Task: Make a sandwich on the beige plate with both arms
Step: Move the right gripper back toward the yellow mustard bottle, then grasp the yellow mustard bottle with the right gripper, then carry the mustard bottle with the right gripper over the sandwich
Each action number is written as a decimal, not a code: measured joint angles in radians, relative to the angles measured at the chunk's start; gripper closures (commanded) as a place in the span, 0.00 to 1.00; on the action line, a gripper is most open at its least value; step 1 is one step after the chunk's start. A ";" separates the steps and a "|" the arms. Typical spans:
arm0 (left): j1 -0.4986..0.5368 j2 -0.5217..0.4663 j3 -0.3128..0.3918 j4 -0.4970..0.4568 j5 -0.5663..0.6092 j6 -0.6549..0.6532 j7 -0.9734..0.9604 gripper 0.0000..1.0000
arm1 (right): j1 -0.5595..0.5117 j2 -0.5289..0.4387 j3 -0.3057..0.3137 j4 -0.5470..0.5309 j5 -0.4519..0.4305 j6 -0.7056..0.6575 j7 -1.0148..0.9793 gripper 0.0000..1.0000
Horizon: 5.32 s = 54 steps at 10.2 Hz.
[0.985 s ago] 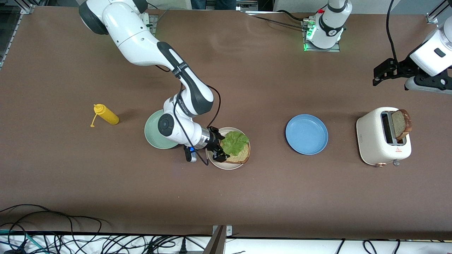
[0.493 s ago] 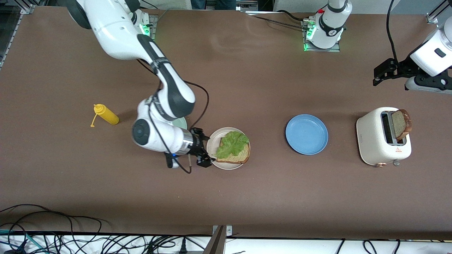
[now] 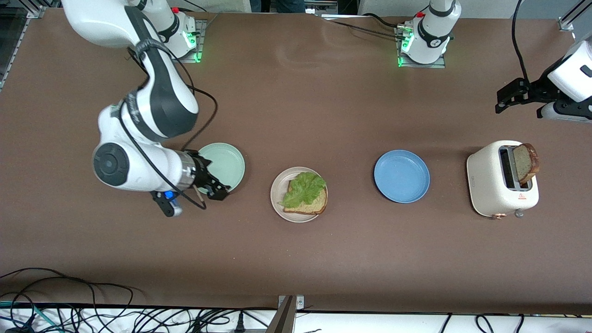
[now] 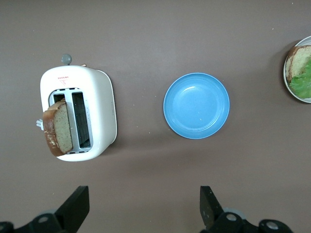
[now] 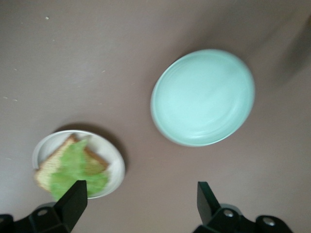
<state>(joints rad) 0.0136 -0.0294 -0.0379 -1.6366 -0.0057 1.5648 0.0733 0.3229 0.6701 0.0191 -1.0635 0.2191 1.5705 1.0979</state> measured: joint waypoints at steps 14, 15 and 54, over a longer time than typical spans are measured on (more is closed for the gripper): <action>0.001 0.000 -0.001 0.000 0.000 -0.018 0.000 0.00 | -0.016 -0.547 -0.381 -0.860 -0.198 0.456 -1.413 0.00; 0.001 0.000 -0.002 0.000 0.000 -0.018 0.000 0.00 | -0.016 -0.576 -0.412 -0.939 -0.197 0.524 -1.528 0.00; 0.002 0.000 -0.002 0.000 -0.001 -0.019 0.000 0.00 | 0.427 -0.134 -0.538 -0.533 0.251 0.525 -2.316 1.00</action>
<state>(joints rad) 0.0152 -0.0289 -0.0395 -1.6370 -0.0063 1.5463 0.0733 0.7501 0.5363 -0.5187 -1.5968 0.4700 2.0951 -1.2178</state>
